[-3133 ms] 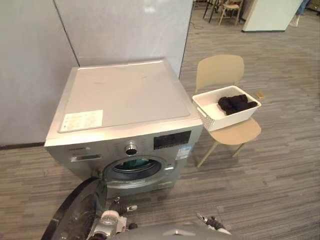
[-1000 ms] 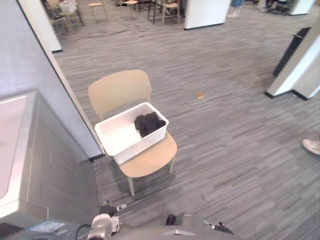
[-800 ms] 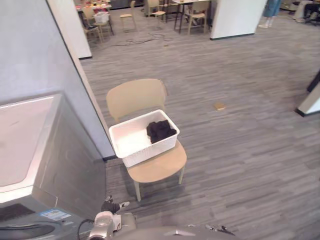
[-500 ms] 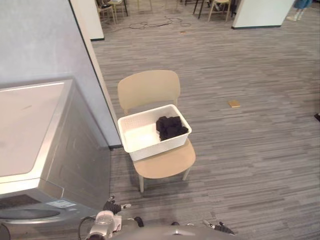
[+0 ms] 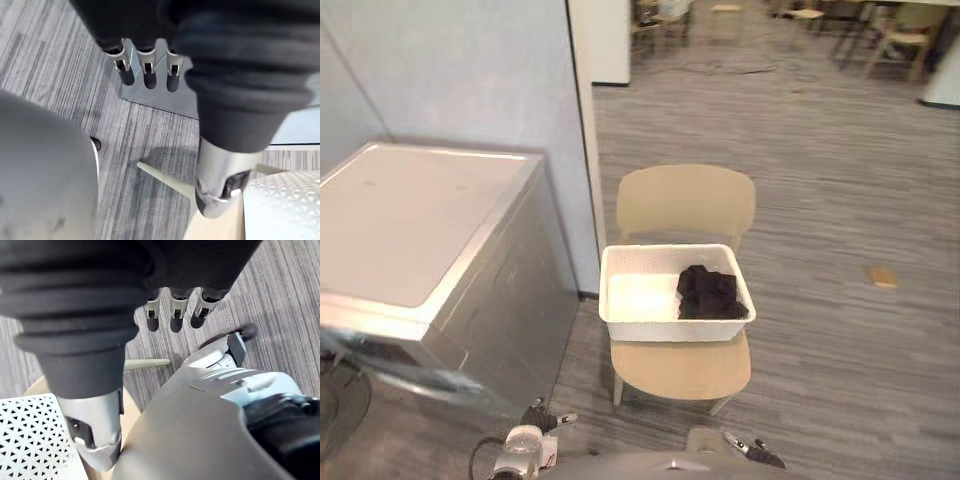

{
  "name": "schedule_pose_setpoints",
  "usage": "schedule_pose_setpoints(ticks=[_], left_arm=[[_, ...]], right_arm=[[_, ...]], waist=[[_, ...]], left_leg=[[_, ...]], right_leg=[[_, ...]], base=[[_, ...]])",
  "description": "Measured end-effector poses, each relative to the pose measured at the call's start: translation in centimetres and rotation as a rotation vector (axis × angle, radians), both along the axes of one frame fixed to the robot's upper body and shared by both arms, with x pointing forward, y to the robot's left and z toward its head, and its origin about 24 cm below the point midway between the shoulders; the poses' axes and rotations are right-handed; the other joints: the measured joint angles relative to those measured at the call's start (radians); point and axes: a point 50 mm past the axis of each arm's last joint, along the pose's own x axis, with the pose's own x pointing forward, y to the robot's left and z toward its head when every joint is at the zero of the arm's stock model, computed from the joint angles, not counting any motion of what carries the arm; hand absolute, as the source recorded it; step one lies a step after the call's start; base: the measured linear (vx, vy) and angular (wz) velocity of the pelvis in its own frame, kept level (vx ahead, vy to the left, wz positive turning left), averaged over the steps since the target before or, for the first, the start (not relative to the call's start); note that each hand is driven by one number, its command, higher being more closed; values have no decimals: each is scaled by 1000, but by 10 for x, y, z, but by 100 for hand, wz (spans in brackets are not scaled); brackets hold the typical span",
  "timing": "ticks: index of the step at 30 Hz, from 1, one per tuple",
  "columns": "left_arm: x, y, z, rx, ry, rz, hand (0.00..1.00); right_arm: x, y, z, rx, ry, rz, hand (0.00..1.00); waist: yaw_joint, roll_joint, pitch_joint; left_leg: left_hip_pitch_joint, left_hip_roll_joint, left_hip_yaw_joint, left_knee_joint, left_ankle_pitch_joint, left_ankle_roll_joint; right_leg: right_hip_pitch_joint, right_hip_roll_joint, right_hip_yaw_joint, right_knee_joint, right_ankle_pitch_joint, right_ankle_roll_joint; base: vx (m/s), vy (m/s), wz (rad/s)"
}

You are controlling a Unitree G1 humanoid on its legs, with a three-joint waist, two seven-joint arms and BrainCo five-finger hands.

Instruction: Pick up the laundry basket with both hands and put the clothes into the washing machine.

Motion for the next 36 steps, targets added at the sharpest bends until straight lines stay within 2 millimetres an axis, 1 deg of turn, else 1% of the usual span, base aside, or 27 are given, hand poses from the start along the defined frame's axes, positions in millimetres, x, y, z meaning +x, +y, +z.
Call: schedule_pose_setpoints(ticks=[1, 2, 3, 4, 5, 7, 9, 12, 13, 14, 15, 16, 17, 18, 19, 20, 21, 22, 23, 25, 28, 31, 32, 33, 34, 35, 36], left_arm=[[-2, 0, -1, 0, 4, 4, 0], [-4, -9, -2, -19, 13, -1, 0], [-6, -13, -3, -28, 19, -6, 0], [-7, -18, -4, -38, 28, -8, 0], [-7, -19, -5, -41, 30, -11, 0], [-6, -18, -4, -47, 25, 0, 0], [-6, -17, -5, -43, 27, -5, 0], [-8, -13, -5, -26, 42, -27, 0], [-5, -12, -5, -22, 36, -30, 0], [-4, -11, -4, -19, 32, -29, 0], [-3, -10, -4, -12, 30, -38, 0], [-3, -10, -4, -5, 35, -46, 0], [-4, -10, -4, 1, 40, -47, 0], [-6, -10, -5, 5, 48, -47, 0], [-9, -11, -6, 3, 60, -46, 0], [-11, -12, -6, 1, 67, -45, 0], [-13, -12, -7, 3, 73, -47, 0], [-16, -13, -8, 11, 81, -59, 0], [-16, -13, -8, 20, 83, -79, 0], [-15, -17, -8, 25, 82, -119, 0], [-11, -25, -7, 57, 75, -265, 0], [-5, -33, -5, 70, 55, -368, 0], [-3, -36, -4, 71, 46, -387, 0], [1, -41, -3, 71, 31, -426, 0], [8, -45, 0, 74, 7, -454, 0], [10, -46, 1, 75, 0, -462, 0], [16, -47, 3, 79, -15, -474, 0]], right_arm=[[-7, -2, 0, -4, 17, -1, 0], [-7, -11, 1, -26, 21, 5, 0], [-6, -12, 2, -29, 16, 4, 0], [-9, -15, 2, -33, 20, -16, 0], [-11, -15, 2, -32, 25, -22, 0], [-13, -16, 0, -29, 43, -21, 0], [-9, -16, 1, -30, 30, -19, 0], [-5, -18, 3, -37, 13, -25, 0], [0, -18, 5, -42, -13, -25, 0], [3, -19, 8, -54, -46, -23, 0], [11, -20, 16, -81, -111, -15, 0], [22, -21, 28, -110, -192, 8, 0], [27, -22, 36, -127, -239, 9, 0], [35, -23, 48, -152, -313, 10, 0], [41, -25, 63, -189, -387, 23, 0], [48, -27, 80, -227, -461, 28, 0], [51, -28, 88, -250, -497, 33, 0], [59, -28, 106, -299, -568, 43, 0], [67, -30, 124, -348, -645, 34, 0], [75, -34, 149, -434, -734, 36, 0], [92, -43, 199, -691, -873, 69, 0], [117, -42, 231, -840, -985, 79, 0], [123, -41, 237, -861, -1009, 90, 0], [132, -41, 248, -904, -1048, 110, 0], [142, -43, 259, -941, -1087, 134, 0], [148, -44, 265, -957, -1110, 149, 0], [164, -46, 278, -993, -1154, 196, 0]], waist=[[15, 0, -17], [18, 44, -15], [17, 56, -20], [1, 71, -27], [-4, 74, -25], [2, 75, -26], [2, 73, -26], [-3, 69, -24], [-2, 68, -23], [-2, 67, -21], [-1, 64, -19], [-7, 63, -19], [-15, 64, -20], [-28, 66, -22], [-41, 68, -25], [-47, 73, -30], [-51, 74, -36], [-58, 74, -47], [-61, 69, -47], [-61, 65, -52], [-61, 54, -73], [-59, 46, -72], [-57, 47, -71], [-54, 46, -65], [-48, 45, -55], [-42, 44, -45], [-38, 43, -24]], left_leg=[[-3, 31, 5, 0, -4, -26], [-2, 80, 12, -1, 7, -54], [-3, 95, 18, -4, 15, -54], [-3, 125, 18, -14, 30, -63], [-1, 138, 12, -16, 37, -75], [-3, 182, 11, -23, 51, -92], [-8, 197, 11, -29, 59, -103], [-41, 189, 20, -15, 64, -102], [-52, 186, 30, -7, 64, -101], [-59, 181, 51, -9, 69, -90], [-65, 175, 99, -12, 72, -67], [-72, 175, 165, -16, 68, -31], [-71, 178, 202, -17, 68, -8], [-66, 185, 262, -31, 77, 12], [-48, 188, 322, -71, 97, 8], [-28, 183, 355, -131, 126, -18], [-22, 179, 368, -159, 140, -24], [-18, 174, 389, -202, 164, -28], [-21, 168, 396, -213, 177, -34], [-22, 158, 398, -213, 181, -41], [-36, 135, 393, -209, 196, -42], [-60, 126, 369, -207, 200, -42], [-66, 125, 367, -207, 202, -41], [-79, 123, 352, -208, 206, -39], [-92, 121, 336, -209, 213, -37], [-96, 122, 330, -210, 216, -36], [-107, 122, 317, -213, 221, -35]], right_leg=[[34, 12, -59, -84, -66, 13], [49, 54, -92, -109, -68, -2], [52, 70, -104, -110, -69, -9], [67, 97, -136, -112, -72, -17], [79, 110, -149, -114, -73, -23], [94, 160, -178, -131, -66, -48], [98, 174, -184, -151, -55, -61], [86, 166, -181, -168, -55, -57], [77, 160, -180, -168, -51, -55], [66, 152, -173, -169, -46, -51], [52, 141, -155, -169, -39, -49], [43, 130, -136, -176, -24, -39], [42, 125, -129, -186, -15, -36], [43, 118, -121, -204, -3, -29], [42, 112, -105, -229, 12, -22], [39, 107, -97, -260, 30, -18], [34, 105, -93, -275, 39, -16], [25, 102, -86, -301, 57, -10], [25, 94, -84, -323, 73, -5], [30, 82, -82, -344, 91, 0], [39, 59, -91, -386, 125, 21], [47, 49, -109, -430, 149, 25], [45, 48, -113, -436, 153, 26], [44, 46, -126, -444, 158, 26], [43, 46, -138, -447, 161, 26], [43, 46, -142, -447, 163, 26], [41, 46, -155, -449, 168, 27]], base=[[31, -607, 19], [46, -437, 4], [68, -447, 27], [17, -237, 45], [10, -267, 54], [-28, -199, 26], [-53, -91, 7], [-87, 26, 5], [-99, 84, -5], [-97, 100, -22], [-118, 126, -40], [-86, 105, -43], [-68, 95, -31], [-26, 78, -16], [-18, 89, -20], [-6, 81, -21], [17, 88, -25], [28, 69, -17], [41, 79, -16], [36, 67, -5], [95, 56, 8], [37, 25, 11], [-16, 7, 19], [-40, -1, 29], [-51, -2, 30], [-79, -6, 30], [-81, -1, 25]])
